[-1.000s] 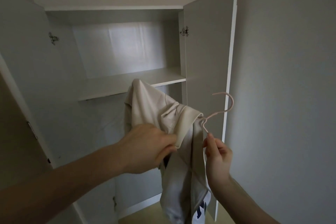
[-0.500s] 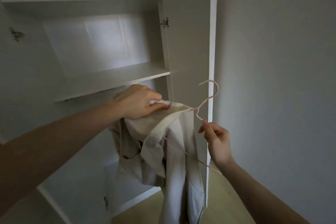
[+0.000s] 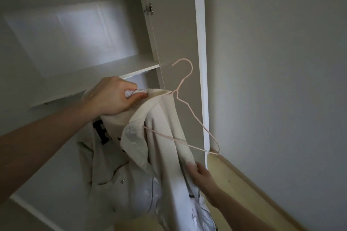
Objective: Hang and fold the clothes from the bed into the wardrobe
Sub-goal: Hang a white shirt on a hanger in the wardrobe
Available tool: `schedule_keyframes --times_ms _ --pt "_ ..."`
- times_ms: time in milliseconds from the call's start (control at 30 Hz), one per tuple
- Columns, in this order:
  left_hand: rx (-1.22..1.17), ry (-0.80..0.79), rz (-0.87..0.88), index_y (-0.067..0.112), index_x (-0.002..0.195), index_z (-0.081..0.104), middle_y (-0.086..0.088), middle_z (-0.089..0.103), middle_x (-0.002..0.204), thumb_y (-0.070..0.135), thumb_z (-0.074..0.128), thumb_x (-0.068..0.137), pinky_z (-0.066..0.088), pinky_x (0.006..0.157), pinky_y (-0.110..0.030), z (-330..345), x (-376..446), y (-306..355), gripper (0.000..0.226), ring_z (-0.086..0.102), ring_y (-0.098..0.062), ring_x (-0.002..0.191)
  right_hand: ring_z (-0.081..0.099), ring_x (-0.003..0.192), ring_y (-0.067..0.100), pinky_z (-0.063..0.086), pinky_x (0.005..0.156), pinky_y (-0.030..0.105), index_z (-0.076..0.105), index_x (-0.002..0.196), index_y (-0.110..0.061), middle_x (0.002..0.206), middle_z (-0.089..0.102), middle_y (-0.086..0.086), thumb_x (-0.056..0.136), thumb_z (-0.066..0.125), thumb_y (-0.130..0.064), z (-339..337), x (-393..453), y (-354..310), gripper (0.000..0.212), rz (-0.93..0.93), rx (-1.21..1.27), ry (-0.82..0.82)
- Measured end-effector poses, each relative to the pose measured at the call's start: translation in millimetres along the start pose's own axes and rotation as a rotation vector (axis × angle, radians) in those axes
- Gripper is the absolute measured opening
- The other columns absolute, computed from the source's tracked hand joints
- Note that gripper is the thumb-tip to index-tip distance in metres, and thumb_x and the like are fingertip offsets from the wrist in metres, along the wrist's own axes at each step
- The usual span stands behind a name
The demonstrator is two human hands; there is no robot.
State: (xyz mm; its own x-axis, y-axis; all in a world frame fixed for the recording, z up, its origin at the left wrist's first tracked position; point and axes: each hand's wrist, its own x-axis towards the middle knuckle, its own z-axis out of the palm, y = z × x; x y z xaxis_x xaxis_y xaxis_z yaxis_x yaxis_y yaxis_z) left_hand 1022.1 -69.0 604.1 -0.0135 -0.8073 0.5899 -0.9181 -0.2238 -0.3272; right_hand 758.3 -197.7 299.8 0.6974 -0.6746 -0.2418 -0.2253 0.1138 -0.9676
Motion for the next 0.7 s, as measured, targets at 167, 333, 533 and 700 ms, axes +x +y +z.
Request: schedule_keyframes --times_ms 167,333,533,700 --pt "-0.018 -0.022 -0.005 0.020 0.057 0.041 0.004 0.035 0.046 0.076 0.042 0.093 0.028 0.048 -0.025 -21 -17 -29 0.067 0.041 -0.019 0.047 0.052 0.055 0.008 0.039 0.053 0.022 0.069 0.066 -0.019 0.055 0.056 -0.013 0.092 0.075 -0.039 -45 43 -47 0.033 -0.067 -0.068 0.122" --pt "0.044 -0.106 -0.010 0.039 0.058 0.046 0.008 0.039 0.046 0.084 0.029 0.091 0.030 0.050 -0.026 -27 -53 -54 0.058 0.050 -0.024 0.049 0.060 0.080 0.026 0.047 0.067 0.033 0.074 0.088 -0.004 0.085 0.069 0.013 0.096 0.067 -0.017 -92 65 -161 0.016 -0.200 0.095 0.196" --pt "0.130 -0.135 -0.348 0.030 0.065 0.059 -0.002 0.070 0.071 0.074 0.029 0.097 0.049 0.061 -0.035 -6 -84 -86 0.062 0.066 -0.030 0.071 0.065 0.073 0.020 0.056 0.062 0.025 0.069 0.101 -0.008 0.085 0.066 0.010 0.093 0.066 -0.023 -70 -29 -319 0.016 -0.513 0.324 -0.390" --pt "0.098 0.009 -0.442 0.026 0.065 0.059 0.004 0.064 0.060 0.078 0.021 0.095 0.035 0.050 -0.029 16 -70 -76 0.071 0.062 -0.024 0.059 0.075 0.082 0.027 0.065 0.063 0.041 0.063 0.114 -0.004 0.096 0.073 0.012 0.101 0.062 -0.021 19 -105 -298 0.021 -0.496 -0.200 -0.854"
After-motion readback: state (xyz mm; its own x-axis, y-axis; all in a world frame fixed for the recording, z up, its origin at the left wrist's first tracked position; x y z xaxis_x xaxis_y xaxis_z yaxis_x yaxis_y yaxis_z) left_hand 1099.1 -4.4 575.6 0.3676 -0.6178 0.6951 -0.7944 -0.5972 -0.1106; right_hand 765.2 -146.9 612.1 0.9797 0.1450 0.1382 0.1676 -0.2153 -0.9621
